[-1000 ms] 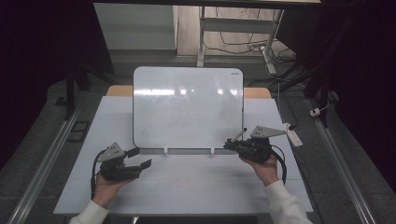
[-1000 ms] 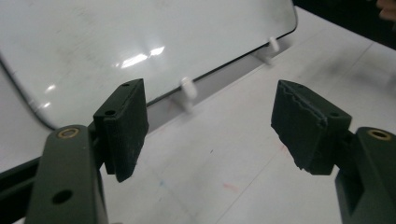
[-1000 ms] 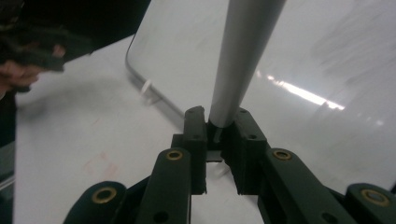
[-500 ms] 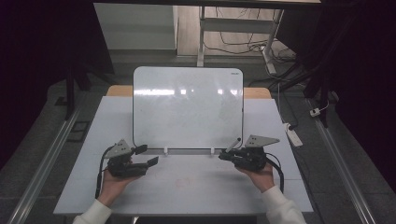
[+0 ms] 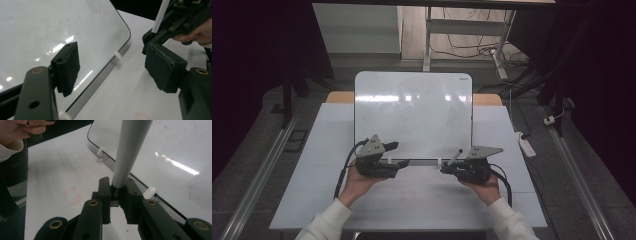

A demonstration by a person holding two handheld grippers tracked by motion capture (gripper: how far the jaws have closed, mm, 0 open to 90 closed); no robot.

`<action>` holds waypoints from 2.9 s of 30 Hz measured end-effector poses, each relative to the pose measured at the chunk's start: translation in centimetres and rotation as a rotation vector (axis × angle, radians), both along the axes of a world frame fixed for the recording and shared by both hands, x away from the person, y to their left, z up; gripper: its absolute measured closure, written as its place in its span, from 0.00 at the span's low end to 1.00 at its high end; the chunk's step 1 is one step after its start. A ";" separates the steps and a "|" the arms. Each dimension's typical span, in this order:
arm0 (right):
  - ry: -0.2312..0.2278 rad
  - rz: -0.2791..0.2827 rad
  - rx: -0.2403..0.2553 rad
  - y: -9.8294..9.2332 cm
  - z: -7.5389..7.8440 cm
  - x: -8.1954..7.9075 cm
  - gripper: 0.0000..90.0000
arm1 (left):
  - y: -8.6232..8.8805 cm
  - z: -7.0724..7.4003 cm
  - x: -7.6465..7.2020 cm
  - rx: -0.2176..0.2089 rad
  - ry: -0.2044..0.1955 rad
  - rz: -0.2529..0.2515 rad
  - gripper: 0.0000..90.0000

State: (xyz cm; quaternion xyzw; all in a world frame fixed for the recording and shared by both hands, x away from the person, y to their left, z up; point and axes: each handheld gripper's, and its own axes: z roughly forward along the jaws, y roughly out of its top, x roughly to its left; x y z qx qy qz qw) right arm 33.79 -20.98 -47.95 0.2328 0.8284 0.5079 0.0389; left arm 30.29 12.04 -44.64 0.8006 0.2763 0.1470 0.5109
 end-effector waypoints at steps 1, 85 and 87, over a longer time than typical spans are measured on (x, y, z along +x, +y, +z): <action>0.001 0.001 0.001 0.0 0.0 0.0 0.87 | -0.3 0.0 0.1 0.003 0.003 -0.006 0.32; -0.320 -0.472 -0.058 2.9 4.2 -1.9 0.90 | -1.9 -0.9 0.7 -0.033 0.066 0.060 0.48; -0.314 -0.485 -0.044 2.6 5.3 -0.9 0.90 | -0.5 -1.4 0.2 0.005 0.079 0.087 0.45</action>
